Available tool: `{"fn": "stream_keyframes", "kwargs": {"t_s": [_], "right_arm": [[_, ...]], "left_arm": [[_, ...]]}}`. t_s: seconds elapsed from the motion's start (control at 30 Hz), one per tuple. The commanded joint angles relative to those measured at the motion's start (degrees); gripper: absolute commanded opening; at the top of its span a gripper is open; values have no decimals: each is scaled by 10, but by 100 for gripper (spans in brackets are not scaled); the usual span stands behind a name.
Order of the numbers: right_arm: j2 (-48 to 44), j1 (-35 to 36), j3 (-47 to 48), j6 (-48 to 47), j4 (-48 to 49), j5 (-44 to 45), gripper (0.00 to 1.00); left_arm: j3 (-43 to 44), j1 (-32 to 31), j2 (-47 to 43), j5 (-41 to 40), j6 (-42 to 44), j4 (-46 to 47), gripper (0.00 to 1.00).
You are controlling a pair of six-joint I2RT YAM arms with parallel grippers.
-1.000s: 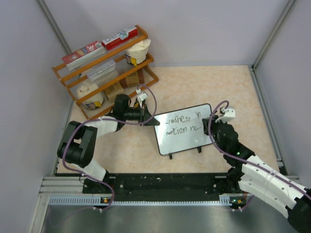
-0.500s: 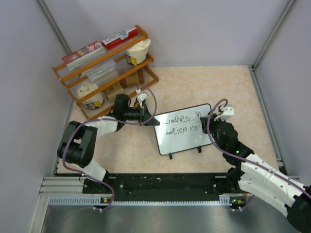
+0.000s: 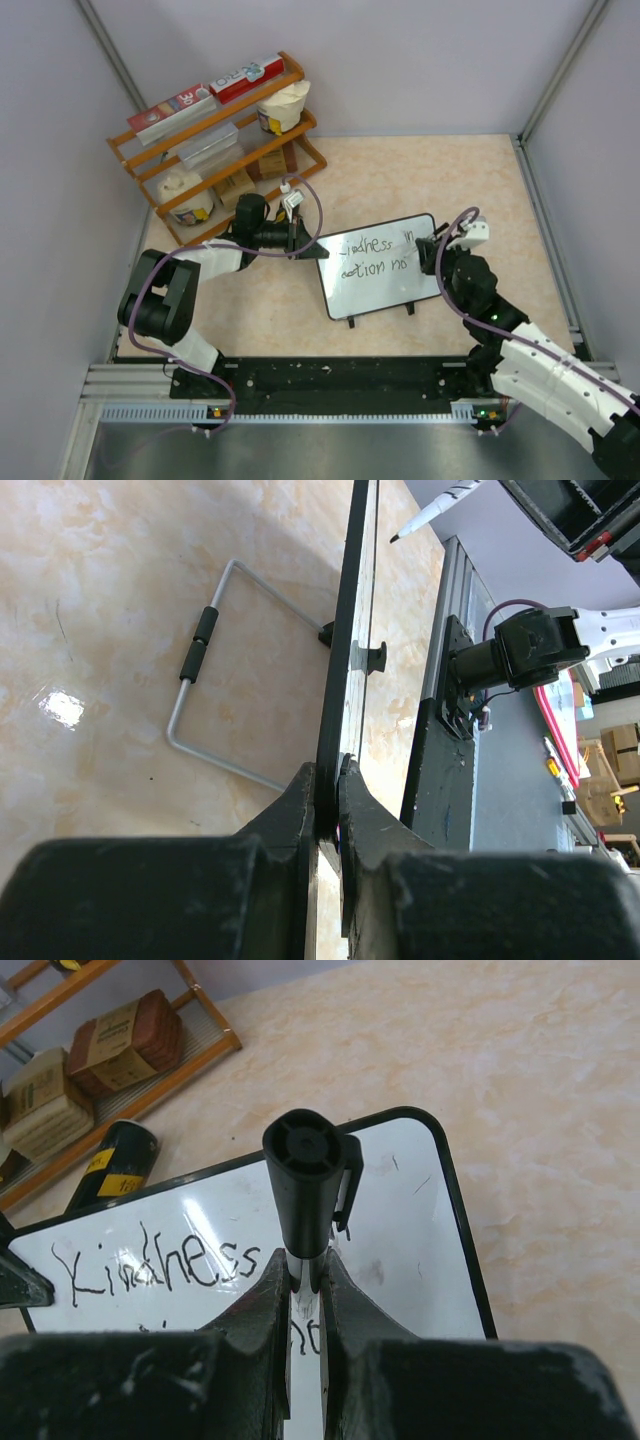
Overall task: Write a sentence on the whiteboard
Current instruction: Write on the whiteboard with the whiteboard.
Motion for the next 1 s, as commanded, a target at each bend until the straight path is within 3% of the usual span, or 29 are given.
{"fn": "stream_keyframes", "kwargs": {"t_s": [0.0,0.4,0.97], "right_arm": [[10,-9,15,-1,5,24,0],[25,-37,-4,6,10,1,0],[-11,-37,-29,16,-60,-3,0]], "left_arm": [[-15,-6,18,-58,79,-38,0],[-15,-6,19,-59,79,-38,0],[-15,-7,18,-58,79,-38,0]]}}
